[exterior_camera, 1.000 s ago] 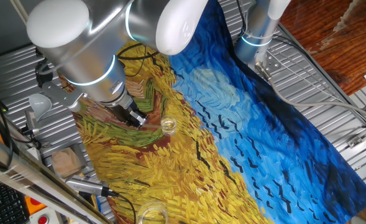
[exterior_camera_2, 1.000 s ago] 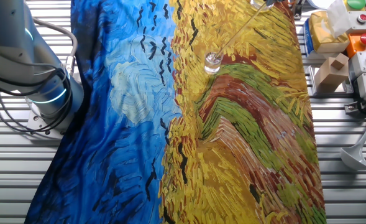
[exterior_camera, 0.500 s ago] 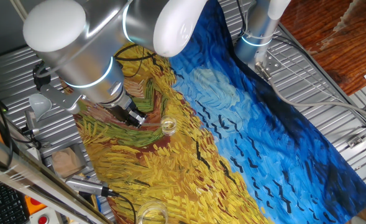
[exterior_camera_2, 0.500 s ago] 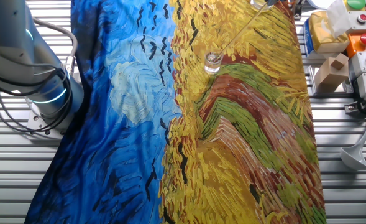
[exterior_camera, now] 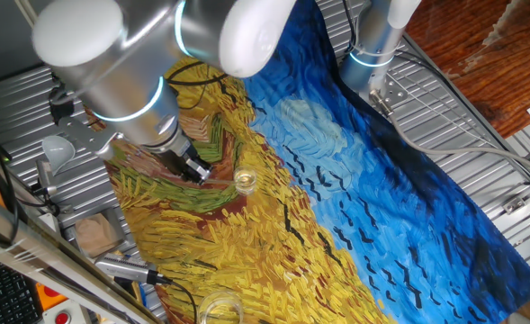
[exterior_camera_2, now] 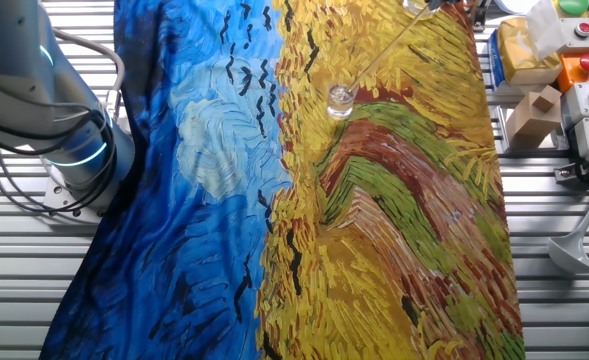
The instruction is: Stir the beaker with a glass rod
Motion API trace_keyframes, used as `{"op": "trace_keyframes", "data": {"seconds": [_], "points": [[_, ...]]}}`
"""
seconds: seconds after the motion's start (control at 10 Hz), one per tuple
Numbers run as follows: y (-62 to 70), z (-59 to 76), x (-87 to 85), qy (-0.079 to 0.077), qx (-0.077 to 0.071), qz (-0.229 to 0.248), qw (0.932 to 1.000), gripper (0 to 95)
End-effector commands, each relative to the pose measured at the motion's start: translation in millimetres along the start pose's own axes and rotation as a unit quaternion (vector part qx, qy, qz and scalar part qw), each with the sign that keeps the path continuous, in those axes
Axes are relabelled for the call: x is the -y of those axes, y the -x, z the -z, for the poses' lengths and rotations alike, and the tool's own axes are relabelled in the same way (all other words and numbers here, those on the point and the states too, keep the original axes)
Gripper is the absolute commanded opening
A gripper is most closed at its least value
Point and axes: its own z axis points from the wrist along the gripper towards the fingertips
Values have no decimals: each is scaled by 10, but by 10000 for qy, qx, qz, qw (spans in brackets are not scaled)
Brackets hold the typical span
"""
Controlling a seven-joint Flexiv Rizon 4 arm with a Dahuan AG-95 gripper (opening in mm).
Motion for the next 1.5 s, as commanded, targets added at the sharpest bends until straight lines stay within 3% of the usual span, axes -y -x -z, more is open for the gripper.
{"op": "trace_keyframes", "data": {"seconds": [0.1, 0.4, 0.9, 1.1, 1.4, 1.5], "points": [[23, 2, 6, -13, -11, 98, 10000, 0], [-6, 18, 27, -78, -121, 180, 9997, 0], [-9, 21, 17, 91, 17, -85, 9999, 0], [16, 27, 19, 51, 46, 1, 10000, 0], [27, 52, 35, -138, -76, 160, 9997, 0], [17, 56, 40, -133, -91, 149, 9998, 0]]}}
